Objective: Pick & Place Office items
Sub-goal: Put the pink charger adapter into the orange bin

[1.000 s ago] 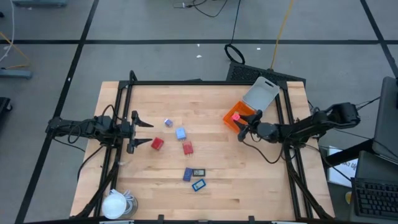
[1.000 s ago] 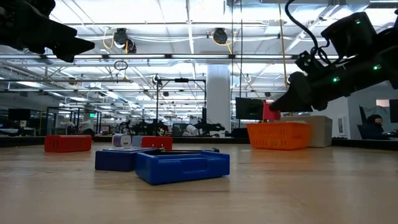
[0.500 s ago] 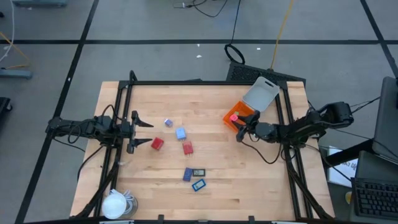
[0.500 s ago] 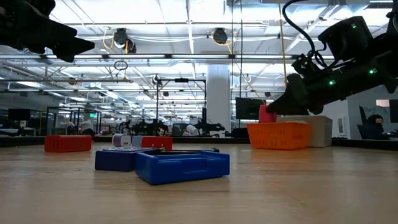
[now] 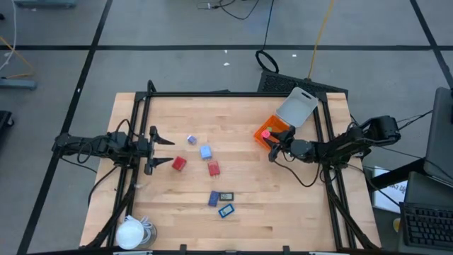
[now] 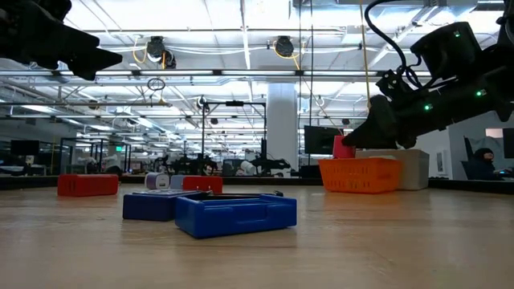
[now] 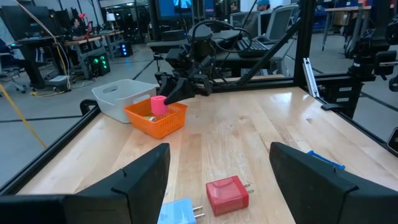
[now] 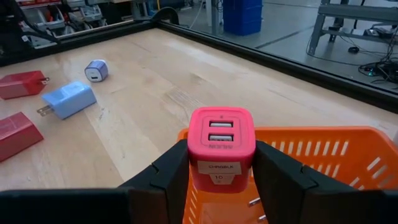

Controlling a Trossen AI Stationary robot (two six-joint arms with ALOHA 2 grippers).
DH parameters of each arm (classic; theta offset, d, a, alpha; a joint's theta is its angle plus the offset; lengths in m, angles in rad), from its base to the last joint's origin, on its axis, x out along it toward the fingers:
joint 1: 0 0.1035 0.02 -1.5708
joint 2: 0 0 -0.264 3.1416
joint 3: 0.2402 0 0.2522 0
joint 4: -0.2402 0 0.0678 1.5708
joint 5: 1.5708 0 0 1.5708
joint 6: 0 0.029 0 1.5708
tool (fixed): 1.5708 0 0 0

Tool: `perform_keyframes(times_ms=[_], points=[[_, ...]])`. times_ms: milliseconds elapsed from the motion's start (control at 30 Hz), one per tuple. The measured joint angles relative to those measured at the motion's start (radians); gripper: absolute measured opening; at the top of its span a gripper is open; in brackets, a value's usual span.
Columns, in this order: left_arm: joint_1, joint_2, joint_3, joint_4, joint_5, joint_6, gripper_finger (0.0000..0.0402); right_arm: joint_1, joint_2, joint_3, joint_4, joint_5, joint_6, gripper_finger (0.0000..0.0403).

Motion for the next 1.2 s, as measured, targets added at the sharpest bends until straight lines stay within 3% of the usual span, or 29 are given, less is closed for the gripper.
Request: perform_keyframes(times_ms=[1200], points=[[0.0,0.0,0.0,0.0,0.0,0.0,0.0274,-0.009,0.0,0.001,-0.009,-0.026,-0.012,0.015]])
